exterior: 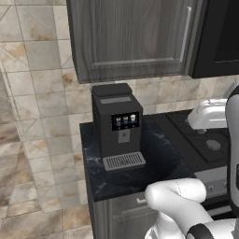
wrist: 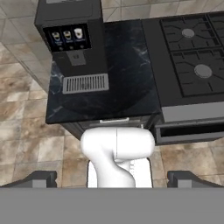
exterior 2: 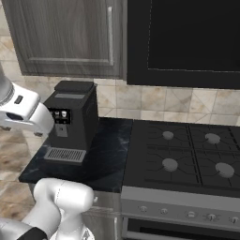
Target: Close all open cabinet doors.
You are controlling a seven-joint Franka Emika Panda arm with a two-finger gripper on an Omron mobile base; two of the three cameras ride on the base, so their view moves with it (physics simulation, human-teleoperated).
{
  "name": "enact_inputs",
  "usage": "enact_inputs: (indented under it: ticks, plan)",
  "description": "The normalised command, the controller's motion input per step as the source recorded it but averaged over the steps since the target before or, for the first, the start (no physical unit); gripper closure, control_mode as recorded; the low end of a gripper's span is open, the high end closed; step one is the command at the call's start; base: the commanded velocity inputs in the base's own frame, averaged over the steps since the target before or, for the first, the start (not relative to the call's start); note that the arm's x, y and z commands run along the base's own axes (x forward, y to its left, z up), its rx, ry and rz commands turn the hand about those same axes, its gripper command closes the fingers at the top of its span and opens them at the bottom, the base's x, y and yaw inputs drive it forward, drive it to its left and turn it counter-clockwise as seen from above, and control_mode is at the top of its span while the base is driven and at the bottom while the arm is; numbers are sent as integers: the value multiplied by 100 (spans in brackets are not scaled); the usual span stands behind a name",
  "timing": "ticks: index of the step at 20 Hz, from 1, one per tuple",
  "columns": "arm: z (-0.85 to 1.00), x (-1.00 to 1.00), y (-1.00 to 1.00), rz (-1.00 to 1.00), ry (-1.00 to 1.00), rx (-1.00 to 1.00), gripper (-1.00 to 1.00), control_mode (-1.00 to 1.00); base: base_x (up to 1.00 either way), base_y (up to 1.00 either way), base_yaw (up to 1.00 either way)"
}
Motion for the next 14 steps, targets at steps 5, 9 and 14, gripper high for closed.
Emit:
enact_inputs:
  ticks: [5, 9, 14]
  plan:
    - [-6, -11, 19, 2, 0, 0, -100, -100, 0, 0, 0]
    - [-9, -8, 12, 0, 0, 0, -100, -100, 0, 0, 0]
    - [-8, -5, 0, 0, 0, 0, -100, -100, 0, 0, 0]
